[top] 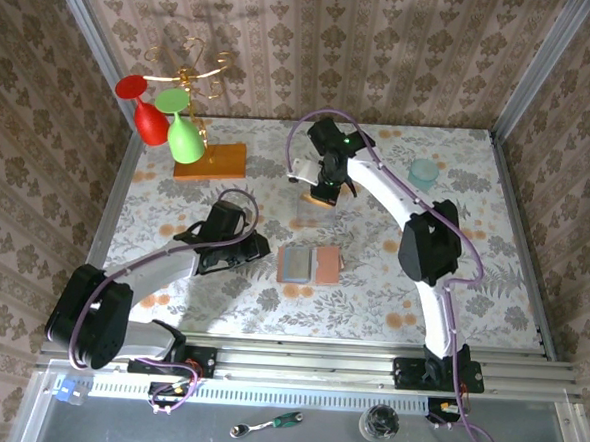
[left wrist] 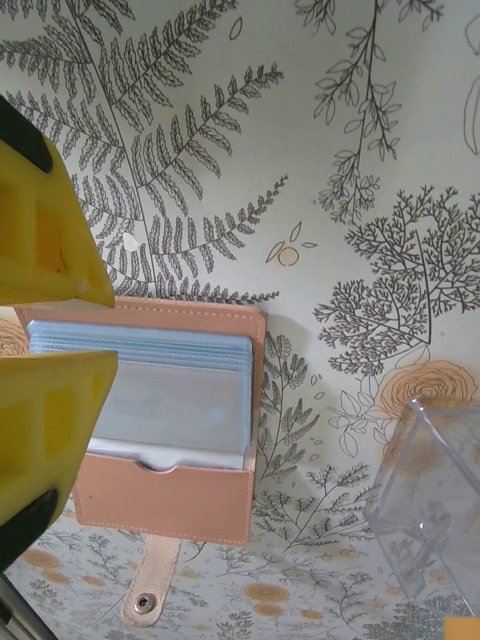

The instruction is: Take the credit cards out of the card holder

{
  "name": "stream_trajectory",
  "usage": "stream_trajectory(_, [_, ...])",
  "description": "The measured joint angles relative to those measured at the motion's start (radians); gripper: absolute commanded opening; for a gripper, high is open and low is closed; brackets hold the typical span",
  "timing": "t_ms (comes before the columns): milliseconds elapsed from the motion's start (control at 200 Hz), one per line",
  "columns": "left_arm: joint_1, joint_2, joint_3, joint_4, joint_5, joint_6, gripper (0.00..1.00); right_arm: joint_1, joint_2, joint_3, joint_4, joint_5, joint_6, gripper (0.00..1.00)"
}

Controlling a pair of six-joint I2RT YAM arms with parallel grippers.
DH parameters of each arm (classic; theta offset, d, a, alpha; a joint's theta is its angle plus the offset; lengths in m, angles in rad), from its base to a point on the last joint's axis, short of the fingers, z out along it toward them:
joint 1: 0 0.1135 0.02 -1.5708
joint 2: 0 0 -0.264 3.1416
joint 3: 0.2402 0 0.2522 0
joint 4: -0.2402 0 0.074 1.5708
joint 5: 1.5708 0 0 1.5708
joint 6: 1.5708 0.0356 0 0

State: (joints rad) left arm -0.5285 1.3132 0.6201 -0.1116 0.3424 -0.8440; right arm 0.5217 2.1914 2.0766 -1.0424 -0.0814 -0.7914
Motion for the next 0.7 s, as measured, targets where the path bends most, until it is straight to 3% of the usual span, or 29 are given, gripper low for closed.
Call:
stream_trajectory(295, [0.025,-0.014,-0.019,-0.002,0.012,0.0,0.21,0.0,0.171,0.181,-0.162,-0.001,-0.076,0.0])
stream_trajectory(700, [0.058,-0.08,-0.056,-0.017,0.021,0.003,0.21,0.0,0.254,0.274,-0.3,-0.056,-0.15,0.0])
